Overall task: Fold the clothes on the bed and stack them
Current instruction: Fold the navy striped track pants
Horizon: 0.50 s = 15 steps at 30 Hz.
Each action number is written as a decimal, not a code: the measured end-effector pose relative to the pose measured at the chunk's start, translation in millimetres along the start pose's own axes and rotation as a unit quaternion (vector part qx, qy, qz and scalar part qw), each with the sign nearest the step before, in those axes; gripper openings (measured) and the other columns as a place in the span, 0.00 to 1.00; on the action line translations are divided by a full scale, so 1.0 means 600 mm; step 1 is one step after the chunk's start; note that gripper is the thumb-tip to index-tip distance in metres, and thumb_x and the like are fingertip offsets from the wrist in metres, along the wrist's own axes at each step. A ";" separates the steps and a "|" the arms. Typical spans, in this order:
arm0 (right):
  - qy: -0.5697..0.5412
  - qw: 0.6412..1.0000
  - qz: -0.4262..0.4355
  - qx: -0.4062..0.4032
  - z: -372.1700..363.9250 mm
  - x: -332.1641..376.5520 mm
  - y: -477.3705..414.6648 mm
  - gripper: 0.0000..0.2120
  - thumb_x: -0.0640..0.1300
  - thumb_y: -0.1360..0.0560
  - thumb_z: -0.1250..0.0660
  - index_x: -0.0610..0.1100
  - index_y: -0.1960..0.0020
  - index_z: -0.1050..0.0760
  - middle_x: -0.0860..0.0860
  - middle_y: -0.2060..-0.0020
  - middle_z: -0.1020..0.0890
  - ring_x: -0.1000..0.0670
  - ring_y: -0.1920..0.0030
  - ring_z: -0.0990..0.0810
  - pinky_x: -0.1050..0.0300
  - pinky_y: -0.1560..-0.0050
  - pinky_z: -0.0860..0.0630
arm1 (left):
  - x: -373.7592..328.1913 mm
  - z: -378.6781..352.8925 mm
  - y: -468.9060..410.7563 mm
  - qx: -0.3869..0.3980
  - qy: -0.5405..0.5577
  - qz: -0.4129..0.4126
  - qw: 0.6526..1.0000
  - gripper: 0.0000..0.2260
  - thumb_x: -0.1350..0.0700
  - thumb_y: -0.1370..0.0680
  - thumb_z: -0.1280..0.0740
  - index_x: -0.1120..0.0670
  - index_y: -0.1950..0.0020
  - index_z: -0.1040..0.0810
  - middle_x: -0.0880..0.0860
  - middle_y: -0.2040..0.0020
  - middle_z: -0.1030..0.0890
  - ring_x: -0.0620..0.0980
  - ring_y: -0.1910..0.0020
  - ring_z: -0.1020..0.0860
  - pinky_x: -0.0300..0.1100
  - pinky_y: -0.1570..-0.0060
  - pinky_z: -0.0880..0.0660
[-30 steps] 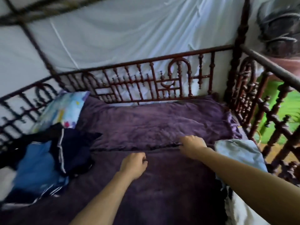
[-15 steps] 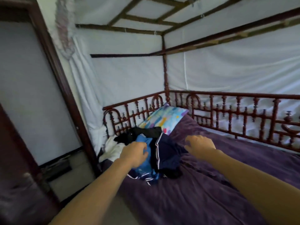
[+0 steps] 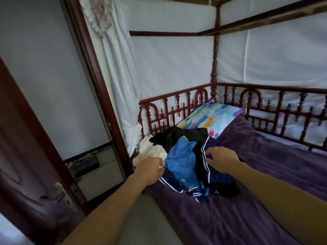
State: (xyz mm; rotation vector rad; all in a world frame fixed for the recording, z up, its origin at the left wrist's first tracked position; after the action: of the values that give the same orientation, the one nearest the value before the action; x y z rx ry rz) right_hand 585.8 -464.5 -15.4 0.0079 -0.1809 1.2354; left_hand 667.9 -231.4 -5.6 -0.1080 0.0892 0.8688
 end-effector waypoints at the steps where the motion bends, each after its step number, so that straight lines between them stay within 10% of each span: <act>1: 0.002 1.000 -0.007 0.005 -0.017 -0.009 -0.022 0.15 0.55 0.21 0.41 0.52 0.37 0.28 0.50 0.43 0.21 0.45 0.47 0.22 0.53 0.54 0.27 | 0.006 -0.017 -0.024 0.008 0.004 -0.004 1.000 0.13 0.49 0.22 0.38 0.53 0.41 0.23 0.54 0.44 0.21 0.55 0.44 0.24 0.46 0.49 0.27; 15: -0.073 0.962 -0.192 0.182 -0.356 -0.233 -0.285 0.13 0.52 0.20 0.42 0.48 0.40 0.27 0.47 0.44 0.22 0.44 0.48 0.22 0.52 0.52 0.26 | 0.046 -0.270 -0.419 0.149 0.044 -0.078 0.985 0.08 0.51 0.23 0.38 0.54 0.51 0.24 0.53 0.53 0.21 0.53 0.53 0.23 0.46 0.55 0.26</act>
State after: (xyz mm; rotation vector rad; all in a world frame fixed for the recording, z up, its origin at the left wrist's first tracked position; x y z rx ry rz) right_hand 730.5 -629.9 -230.2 0.4363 -0.0709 0.8654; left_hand 872.3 -392.7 -154.6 0.1267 0.2888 0.6861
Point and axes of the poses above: each hand's wrist, its own y-axis away from the middle knuckle, its own z-axis out of the back of the hand, x = y × z, the point moved 8 cm from there along -y, towards the middle knuckle
